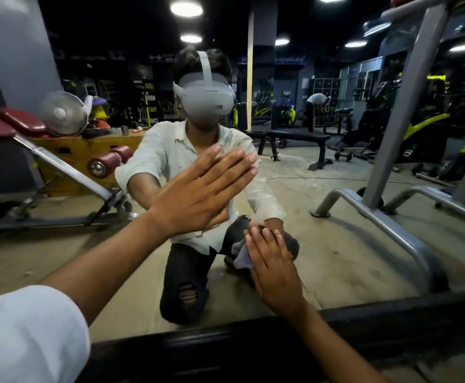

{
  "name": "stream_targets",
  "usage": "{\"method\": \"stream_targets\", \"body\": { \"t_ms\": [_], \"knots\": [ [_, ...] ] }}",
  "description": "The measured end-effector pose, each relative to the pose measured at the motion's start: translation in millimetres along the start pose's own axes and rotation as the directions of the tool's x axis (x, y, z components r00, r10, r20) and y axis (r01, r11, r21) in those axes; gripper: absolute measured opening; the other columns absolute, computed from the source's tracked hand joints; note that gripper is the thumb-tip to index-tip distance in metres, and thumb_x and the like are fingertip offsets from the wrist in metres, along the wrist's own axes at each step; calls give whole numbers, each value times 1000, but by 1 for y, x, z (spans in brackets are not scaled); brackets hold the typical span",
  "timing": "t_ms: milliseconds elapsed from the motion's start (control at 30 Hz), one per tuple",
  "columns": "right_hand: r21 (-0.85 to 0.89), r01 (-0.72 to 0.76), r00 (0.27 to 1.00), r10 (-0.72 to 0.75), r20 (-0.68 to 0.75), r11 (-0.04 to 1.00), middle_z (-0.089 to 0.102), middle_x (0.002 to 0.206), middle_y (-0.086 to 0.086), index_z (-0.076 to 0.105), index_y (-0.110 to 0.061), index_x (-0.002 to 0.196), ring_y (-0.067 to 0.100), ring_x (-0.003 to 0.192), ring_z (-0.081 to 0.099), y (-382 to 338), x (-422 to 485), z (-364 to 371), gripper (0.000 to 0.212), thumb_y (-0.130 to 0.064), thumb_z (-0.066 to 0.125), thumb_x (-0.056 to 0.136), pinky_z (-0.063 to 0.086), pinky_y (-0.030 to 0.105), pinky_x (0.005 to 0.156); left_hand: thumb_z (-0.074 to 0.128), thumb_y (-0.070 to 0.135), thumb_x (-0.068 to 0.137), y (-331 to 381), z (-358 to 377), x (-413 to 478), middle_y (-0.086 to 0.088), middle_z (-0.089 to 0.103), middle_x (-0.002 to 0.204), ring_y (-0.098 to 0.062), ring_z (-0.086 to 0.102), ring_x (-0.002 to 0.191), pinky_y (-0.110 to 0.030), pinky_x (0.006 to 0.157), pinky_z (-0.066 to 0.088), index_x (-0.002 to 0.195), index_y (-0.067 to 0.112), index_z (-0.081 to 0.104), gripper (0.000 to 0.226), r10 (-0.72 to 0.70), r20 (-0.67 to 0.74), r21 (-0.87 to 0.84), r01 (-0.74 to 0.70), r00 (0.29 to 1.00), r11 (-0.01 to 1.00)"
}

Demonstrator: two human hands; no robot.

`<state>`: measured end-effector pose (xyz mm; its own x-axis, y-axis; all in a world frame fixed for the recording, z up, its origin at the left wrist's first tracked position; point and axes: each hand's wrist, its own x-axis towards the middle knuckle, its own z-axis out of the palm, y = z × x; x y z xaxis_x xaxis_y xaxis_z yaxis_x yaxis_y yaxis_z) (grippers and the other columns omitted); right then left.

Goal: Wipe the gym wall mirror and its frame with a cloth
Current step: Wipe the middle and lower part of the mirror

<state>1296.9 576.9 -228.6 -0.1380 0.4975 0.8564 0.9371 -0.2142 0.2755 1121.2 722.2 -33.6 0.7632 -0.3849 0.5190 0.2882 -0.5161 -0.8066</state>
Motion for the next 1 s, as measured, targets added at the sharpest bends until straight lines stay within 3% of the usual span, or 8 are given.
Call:
{"method": "stream_targets", "body": {
  "t_ms": [133,233,367,433,500,667,867,1000],
  "knots": [
    [-39,33,998,-31,55,999,17,174,12,23,-6,165,32,160,20,27,-32,-15,70,-17,47,100,18,53,129,31,34,107,1,1,0,-18,9,177,-35,9,165,-57,133,11,170,7,12,71,-21,5,6,21,1000,1000],
    [52,-243,970,243,-4,969,12,176,10,19,-7,166,31,161,16,56,-23,-42,72,-17,46,100,14,54,130,36,34,105,1,1,2,-18,17,176,-36,16,163,-57,132,16,169,7,22,71,-22,18,5,22,1000,1000],
    [206,-511,814,546,-195,835,13,175,12,20,-3,165,29,163,8,86,67,-72,65,-26,34,106,10,52,132,47,36,102,-17,-15,40,-19,32,171,-36,30,157,-59,126,25,160,7,42,66,-119,-71,13,120,990,993],
    [221,-491,797,537,-274,842,13,175,12,18,-4,166,28,163,7,88,125,-84,66,-22,39,106,9,52,132,49,36,103,-36,-29,78,-18,25,174,-35,22,162,-60,128,22,164,6,35,70,-277,-131,-27,276,952,961],
    [182,-391,847,430,-314,902,15,174,16,19,-1,165,31,163,8,88,175,-95,67,-17,45,105,9,54,132,45,37,105,-55,-39,113,-17,17,176,-33,13,164,-60,130,16,168,6,25,73,-399,-151,-56,395,904,917],
    [8,-66,957,66,-283,998,15,174,16,24,-2,164,29,163,8,128,226,-118,66,-19,51,107,8,50,132,33,39,110,-68,-30,134,-14,8,178,-28,5,166,-58,132,13,170,7,14,70,-472,-160,-54,470,867,881],
    [242,-440,736,502,-454,865,16,175,12,19,-7,165,27,163,7,190,232,-139,63,-26,36,107,4,47,133,43,40,107,-67,-26,133,-15,15,177,-30,11,165,-57,133,12,169,7,21,74,-413,-203,-40,414,888,909],
    [122,-283,854,308,-419,951,15,174,17,22,-1,165,33,162,8,171,230,-134,65,-22,40,106,10,53,131,45,43,106,-65,-27,132,-15,18,177,-31,15,164,-56,132,14,168,6,24,75,-376,-193,-26,379,906,925]
  ]
}}
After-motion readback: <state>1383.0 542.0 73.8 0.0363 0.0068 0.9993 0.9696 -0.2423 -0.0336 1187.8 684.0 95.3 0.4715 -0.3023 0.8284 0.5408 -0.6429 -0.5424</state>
